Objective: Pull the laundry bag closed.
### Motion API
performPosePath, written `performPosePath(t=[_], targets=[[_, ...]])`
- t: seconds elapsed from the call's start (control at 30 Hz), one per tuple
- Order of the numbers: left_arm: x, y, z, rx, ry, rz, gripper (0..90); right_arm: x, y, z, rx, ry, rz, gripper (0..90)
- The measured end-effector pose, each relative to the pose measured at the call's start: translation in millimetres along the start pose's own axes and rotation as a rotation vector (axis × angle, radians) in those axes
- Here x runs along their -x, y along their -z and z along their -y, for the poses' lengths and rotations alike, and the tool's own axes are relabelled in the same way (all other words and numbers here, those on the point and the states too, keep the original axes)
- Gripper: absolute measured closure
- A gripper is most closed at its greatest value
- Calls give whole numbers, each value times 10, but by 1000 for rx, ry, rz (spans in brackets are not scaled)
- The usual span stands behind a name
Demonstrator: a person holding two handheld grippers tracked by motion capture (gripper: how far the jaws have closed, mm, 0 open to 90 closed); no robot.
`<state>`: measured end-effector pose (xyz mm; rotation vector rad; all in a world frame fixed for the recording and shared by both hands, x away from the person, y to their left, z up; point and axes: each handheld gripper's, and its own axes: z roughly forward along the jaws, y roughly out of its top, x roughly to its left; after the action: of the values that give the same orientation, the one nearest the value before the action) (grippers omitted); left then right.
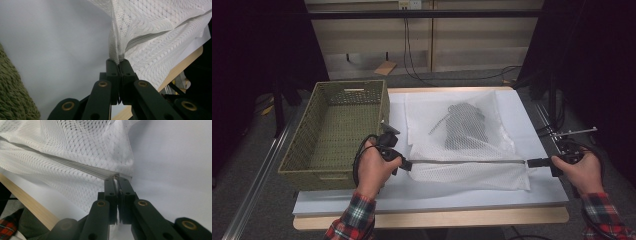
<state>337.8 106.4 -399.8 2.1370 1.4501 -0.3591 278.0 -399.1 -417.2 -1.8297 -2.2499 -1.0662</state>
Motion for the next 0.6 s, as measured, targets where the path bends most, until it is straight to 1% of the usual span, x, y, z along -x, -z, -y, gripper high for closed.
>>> performPosePath(t=[0.03, 0.07, 0.1, 0.13, 0.17, 0.2, 0.23, 0.27, 0.33, 0.37, 0.4, 0.43, 0.5, 0.57, 0.6], targets=[[16, 4, 2, -3, -3, -9, 882, -16, -6, -4, -8, 6, 8, 873], [24, 10, 2, -9, -8, -6, 882, -37, -16, -8, -8, 14, 16, 874], [30, 9, 3, -3, -6, 4, 881, -57, -19, -16, -17, 18, 32, 873], [27, 19, 0, -3, -20, 6, 880, -63, -18, -19, -14, 22, 40, 873], [26, 23, -1, -8, -27, -4, 878, -65, -13, -22, -10, 28, 42, 873], [38, 17, 4, -5, -18, -5, 878, -64, -12, -23, -14, 28, 35, 873], [37, 16, 4, -7, -18, -2, 878, -70, -8, -21, -10, 19, 32, 873], [40, 15, 3, -9, -16, 3, 876, -70, -2, -23, -3, 28, 39, 873], [50, 21, 2, -3, -29, -3, 873, -86, 5, -26, -9, 27, 36, 872], [54, 30, -2, 3, -35, 5, 859, -89, 4, -28, -5, 26, 33, 871], [55, 43, -6, 16, -41, 2, 816, -85, -1, -32, 6, 37, 34, 871], [60, 45, -4, 6, -33, 4, 802, -86, -6, -36, 12, 41, 35, 870], [65, 45, -1, -6, -44, 14, 779, -92, -12, -38, 19, 37, 29, 856], [82, 47, -5, 19, -51, 11, 678, -95, -8, -45, 33, 42, 34, 799], [88, 54, -8, 31, -64, 3, 653, -100, -4, -48, 39, 41, 35, 777]])
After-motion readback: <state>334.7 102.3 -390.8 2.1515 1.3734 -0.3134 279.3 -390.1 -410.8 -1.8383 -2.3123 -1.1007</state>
